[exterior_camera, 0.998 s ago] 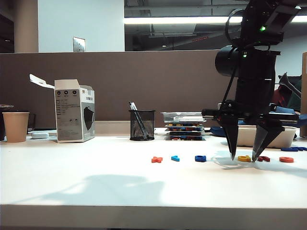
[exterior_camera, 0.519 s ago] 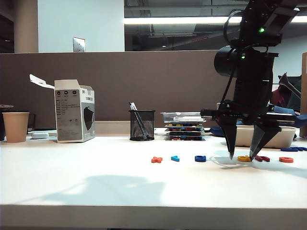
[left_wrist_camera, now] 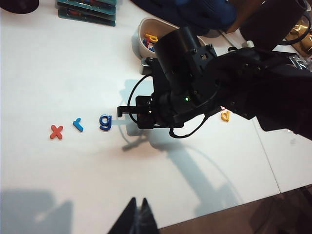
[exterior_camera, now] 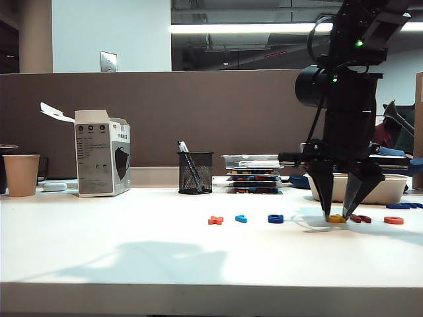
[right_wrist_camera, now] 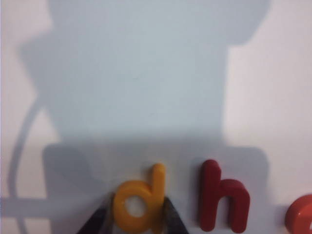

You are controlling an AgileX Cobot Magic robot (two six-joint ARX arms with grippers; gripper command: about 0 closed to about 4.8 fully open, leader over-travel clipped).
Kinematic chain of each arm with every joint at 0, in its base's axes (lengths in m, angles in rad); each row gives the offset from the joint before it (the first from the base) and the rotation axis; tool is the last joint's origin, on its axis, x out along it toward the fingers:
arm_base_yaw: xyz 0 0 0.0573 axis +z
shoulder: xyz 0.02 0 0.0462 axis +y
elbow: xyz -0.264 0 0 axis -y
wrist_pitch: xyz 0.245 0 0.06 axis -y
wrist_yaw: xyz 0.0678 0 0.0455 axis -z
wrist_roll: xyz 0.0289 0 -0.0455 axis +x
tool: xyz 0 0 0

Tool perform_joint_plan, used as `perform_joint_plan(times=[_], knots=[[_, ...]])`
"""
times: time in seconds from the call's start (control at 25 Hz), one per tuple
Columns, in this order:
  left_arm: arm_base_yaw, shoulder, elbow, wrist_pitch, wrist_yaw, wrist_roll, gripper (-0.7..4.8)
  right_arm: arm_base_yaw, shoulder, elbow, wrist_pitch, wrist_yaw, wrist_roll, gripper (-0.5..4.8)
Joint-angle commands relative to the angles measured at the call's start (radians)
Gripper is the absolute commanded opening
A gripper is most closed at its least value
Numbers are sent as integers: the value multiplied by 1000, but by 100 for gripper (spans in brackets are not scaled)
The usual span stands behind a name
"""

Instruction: Select the appropriate letters from the row of letter magnets placed on the table to arrange into the word "dog".

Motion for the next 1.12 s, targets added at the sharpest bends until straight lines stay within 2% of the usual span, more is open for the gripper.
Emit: perform_joint_plan(times=[0.04,0.24,0.48,1.12], knots=[[0,-2,5,9,-6,4,-2,2,27,-17,-28,-18,4,102],[0,-2,5,9,-6,4,-2,3,27,-17,-35,-24,4,83],[0,-2,5,9,-6,4,-2,20,26,-17,-62,-113,4,83],[0,-2,5,9,-6,4,-2,87,-18,-17,-187,-127,5,84]])
